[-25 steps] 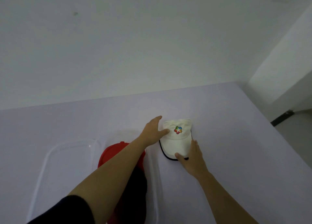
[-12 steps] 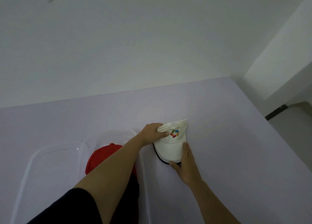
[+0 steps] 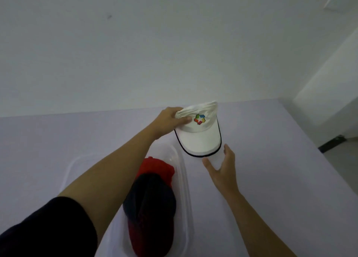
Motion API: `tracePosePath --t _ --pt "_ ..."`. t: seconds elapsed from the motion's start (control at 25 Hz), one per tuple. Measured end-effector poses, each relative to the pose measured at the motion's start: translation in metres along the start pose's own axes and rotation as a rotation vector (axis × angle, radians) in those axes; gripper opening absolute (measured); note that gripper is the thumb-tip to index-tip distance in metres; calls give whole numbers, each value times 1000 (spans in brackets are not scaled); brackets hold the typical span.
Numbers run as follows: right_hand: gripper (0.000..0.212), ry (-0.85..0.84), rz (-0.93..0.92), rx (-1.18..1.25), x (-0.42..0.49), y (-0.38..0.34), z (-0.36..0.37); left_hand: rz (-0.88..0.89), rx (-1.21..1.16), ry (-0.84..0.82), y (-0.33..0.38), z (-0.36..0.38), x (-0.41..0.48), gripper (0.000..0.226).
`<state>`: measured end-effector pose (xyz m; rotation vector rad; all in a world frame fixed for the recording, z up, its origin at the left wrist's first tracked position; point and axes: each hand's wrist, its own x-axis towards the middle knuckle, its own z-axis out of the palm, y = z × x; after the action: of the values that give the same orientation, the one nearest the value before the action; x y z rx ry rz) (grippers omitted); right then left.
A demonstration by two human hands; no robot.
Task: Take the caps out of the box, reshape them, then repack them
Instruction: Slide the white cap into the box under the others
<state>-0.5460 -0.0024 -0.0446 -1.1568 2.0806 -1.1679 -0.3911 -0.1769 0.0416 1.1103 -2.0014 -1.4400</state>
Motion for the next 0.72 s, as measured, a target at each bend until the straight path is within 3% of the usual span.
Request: tracePosePath --t 0.08,0.16,0.24,0.36,0.48,0.6,0.72 --pt "86 -140 -35 41 -14 -17 15 5 -26 68 -1 -37 -15 23" --pt "100 -388 -104 -32 -28 -33 34 -5 -26 143 -7 -70 -34 36" --pt "116 -632 -158 -236 -32 -50 54 -16 -14 186 -15 -96 -54 43" --pt "142 -810 -228 -645 -26 -63 79 -48 -3 222 -27 -116 -80 39" --pt "145 -891 -244 -799 -21 -67 91 -57 -3 250 -35 -123 -98 25" --pt "148 -846 -271 -799 -19 -71 92 -33 0 283 -38 -127 -107 8" --pt "126 -831 -262 -739 -25 -79 85 -3 44 338 -40 -130 -109 8"
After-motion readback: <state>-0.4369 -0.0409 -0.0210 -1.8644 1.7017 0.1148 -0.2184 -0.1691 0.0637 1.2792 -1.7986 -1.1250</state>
